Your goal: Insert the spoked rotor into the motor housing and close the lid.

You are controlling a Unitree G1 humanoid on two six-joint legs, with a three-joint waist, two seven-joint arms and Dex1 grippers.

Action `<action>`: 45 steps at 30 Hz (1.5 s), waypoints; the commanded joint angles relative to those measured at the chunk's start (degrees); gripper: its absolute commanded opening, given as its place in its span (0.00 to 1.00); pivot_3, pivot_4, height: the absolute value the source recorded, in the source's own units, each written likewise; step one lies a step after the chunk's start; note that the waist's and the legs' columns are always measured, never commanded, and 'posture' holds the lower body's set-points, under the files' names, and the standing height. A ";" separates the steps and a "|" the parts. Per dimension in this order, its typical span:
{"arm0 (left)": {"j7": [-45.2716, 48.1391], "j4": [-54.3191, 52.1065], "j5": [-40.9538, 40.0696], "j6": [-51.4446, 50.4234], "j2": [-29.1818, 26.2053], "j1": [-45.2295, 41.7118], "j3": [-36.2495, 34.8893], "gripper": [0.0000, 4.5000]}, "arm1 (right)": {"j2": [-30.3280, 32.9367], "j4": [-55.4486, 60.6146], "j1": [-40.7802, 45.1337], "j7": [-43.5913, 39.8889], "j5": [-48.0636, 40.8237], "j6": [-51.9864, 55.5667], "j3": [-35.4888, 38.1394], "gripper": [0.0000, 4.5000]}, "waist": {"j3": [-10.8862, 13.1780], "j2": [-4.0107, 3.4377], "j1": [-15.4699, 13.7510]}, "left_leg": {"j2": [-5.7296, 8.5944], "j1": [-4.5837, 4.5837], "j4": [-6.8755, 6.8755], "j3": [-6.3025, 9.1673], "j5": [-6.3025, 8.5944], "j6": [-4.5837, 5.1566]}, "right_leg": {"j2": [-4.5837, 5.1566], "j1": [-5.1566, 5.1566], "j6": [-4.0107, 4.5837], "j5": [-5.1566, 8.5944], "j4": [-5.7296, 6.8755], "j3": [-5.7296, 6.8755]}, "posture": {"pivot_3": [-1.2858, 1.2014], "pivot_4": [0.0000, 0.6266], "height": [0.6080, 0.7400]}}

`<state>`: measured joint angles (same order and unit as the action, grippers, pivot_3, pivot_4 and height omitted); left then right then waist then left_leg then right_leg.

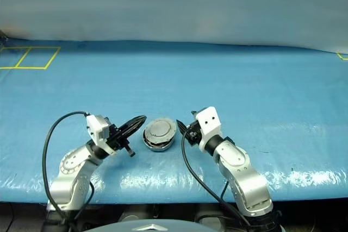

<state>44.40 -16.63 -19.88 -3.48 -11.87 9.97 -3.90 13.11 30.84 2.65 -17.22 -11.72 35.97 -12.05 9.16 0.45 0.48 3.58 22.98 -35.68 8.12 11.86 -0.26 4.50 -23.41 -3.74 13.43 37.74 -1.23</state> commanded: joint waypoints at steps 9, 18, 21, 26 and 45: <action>-9.06 -5.85 5.81 8.84 1.24 12.96 3.27 0.00 | 2.46 -0.59 11.22 -9.23 -5.79 12.07 -7.43 0.99 | 0.00 -0.01 0.17 | 0.00 0.00 -0.05 -0.03 0.00 0.01 | -0.17 0.01 0.02 0.02 0.00 0.05 | 0.52 0.24 1.00; -10.31 -2.99 8.27 12.53 -0.27 13.97 6.58 0.00 | 3.93 -8.38 13.96 -11.76 -1.71 7.40 -12.35 0.99 | 0.00 -0.02 0.23 | 0.00 0.03 -0.04 -0.01 0.01 0.01 | -0.17 0.00 0.03 0.03 -0.02 0.12 | 0.52 0.24 1.00; -10.25 -2.42 7.85 13.12 -0.46 13.77 7.11 0.00 | 3.82 -10.33 14.07 -11.40 -0.48 5.98 -12.39 0.99 | 0.00 -0.02 0.22 | 0.00 0.03 -0.03 0.00 0.01 0.01 | -0.18 -0.01 0.02 0.03 -0.02 0.13 | 0.52 0.24 1.00; -9.90 -1.57 8.13 13.68 -1.34 13.65 7.63 0.00 | 4.41 -11.47 13.97 -11.71 1.50 4.79 -13.05 0.99 | 0.00 -0.02 0.30 | 0.00 0.03 -0.02 0.00 0.01 0.01 | -0.19 -0.02 0.02 0.03 -0.01 0.13 | 0.52 0.24 1.00; -11.74 1.73 7.99 16.88 -1.98 16.98 7.03 0.00 | -0.48 -4.76 14.47 -8.39 1.68 11.14 -14.56 0.71 | 0.03 -0.05 0.39 | -0.04 0.10 0.04 0.01 0.01 0.00 | -0.19 -0.13 0.04 0.04 -0.02 0.13 | 0.52 0.24 1.00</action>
<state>32.82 -14.90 -11.40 11.84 -13.82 26.46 3.31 13.41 23.25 16.39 -26.10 -10.15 47.95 -26.55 9.19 0.40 0.87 3.55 23.08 -35.64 8.13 11.87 -0.25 4.31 -23.54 -3.69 13.48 37.71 -1.10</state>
